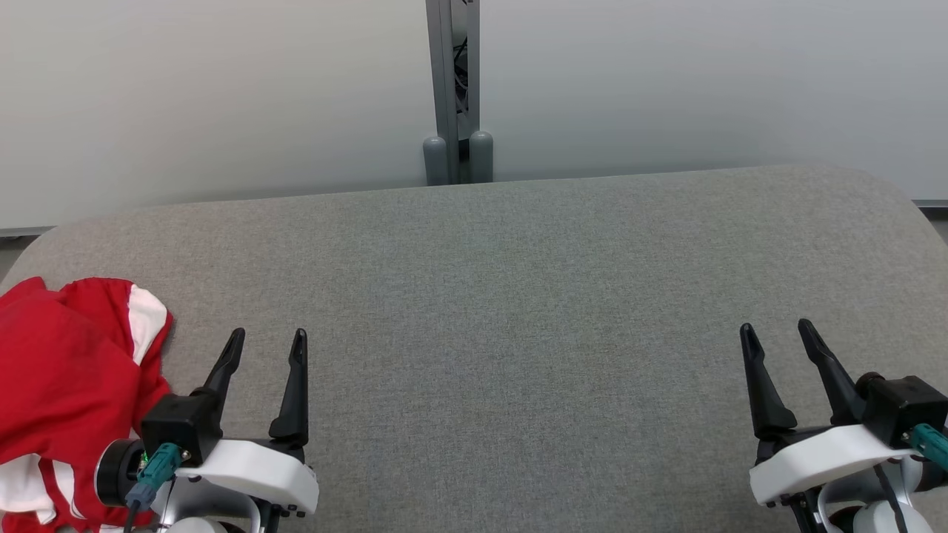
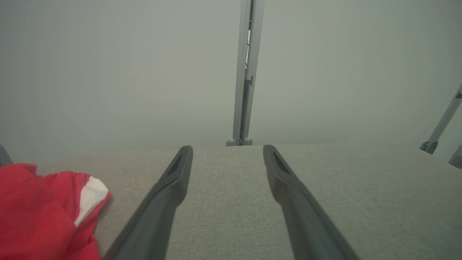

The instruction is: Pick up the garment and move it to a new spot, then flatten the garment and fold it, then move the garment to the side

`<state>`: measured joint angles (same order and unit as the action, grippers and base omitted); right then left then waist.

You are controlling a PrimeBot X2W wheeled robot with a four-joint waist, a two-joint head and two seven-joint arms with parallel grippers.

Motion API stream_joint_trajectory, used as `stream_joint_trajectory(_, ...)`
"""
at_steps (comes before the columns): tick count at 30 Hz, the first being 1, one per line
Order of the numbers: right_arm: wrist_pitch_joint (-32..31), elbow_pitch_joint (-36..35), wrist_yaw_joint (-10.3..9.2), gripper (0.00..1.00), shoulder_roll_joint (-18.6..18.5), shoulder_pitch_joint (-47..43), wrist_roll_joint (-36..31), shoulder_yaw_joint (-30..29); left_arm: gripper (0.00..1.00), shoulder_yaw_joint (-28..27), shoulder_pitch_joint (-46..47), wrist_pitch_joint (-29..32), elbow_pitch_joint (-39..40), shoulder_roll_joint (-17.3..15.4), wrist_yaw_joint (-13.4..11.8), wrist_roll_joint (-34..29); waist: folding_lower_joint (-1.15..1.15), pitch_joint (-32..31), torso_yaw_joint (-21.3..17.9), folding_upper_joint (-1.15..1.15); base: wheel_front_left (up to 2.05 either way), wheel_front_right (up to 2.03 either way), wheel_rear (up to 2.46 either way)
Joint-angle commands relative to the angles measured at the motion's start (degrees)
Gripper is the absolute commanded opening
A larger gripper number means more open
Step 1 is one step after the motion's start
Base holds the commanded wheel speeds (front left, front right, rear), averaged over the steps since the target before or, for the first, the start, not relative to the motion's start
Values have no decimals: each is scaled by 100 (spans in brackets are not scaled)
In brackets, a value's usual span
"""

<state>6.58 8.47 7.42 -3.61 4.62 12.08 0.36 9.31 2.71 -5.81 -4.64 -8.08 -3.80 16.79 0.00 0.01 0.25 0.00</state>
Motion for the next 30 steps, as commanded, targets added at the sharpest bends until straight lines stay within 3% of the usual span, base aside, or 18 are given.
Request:
stream_joint_trajectory(1,59,-48,10,100,-8,-39,-77,19,100,-32,-13,16,49,-21,-44,-121,0,-1,1,0,0,0,0)
stream_joint_trajectory(19,335,-166,12,100,70,-266,-296,196,100,-32,-116,192,155,-54,-189,-696,0,-44,19,0,0,0,0)
stream_joint_trajectory(30,289,-104,12,100,62,-268,-133,74,100,-11,-83,201,97,-101,-198,-587,0,-47,-1,0,0,0,0)
